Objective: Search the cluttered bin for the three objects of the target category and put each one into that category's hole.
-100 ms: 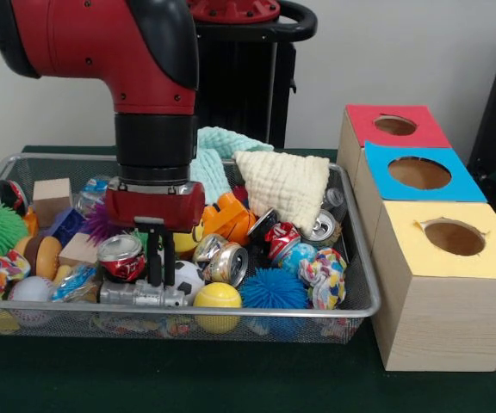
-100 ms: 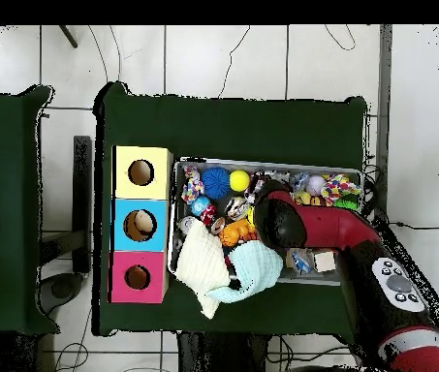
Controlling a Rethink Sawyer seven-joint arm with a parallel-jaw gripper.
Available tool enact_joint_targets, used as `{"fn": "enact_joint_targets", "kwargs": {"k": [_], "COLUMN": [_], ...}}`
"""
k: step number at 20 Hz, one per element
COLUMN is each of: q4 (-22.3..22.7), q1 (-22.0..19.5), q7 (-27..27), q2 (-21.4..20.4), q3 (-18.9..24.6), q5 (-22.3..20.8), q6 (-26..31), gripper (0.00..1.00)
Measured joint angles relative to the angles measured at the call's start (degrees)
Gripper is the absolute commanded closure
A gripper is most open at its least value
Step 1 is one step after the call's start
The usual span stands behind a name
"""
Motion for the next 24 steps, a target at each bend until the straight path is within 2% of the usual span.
{"fn": "enact_joint_targets", "kwargs": {"k": [3,6,7,16,20,24], "q4": [-0.4,-1.6,-2.9,-8.0,-9.2,-10.7], "q1": [-0.1,-0.1,-0.1,0.9,2.8,7.2], "q7": [-0.1,-0.6,-1.2,-2.9,-3.0,-3.0], "q2": [0.4,1.1,1.6,2.1,2.3,1.9], "q3": [0.3,0.9,1.4,2.4,1.9,0.1], "q5": [0.0,0.0,0.1,-0.3,-2.4,-7.7], "q6": [2.9,9.9,17.8,43.1,48.7,50.5], "gripper": [1.0,1.0,1.0,1.0,1.0,1.0]}}
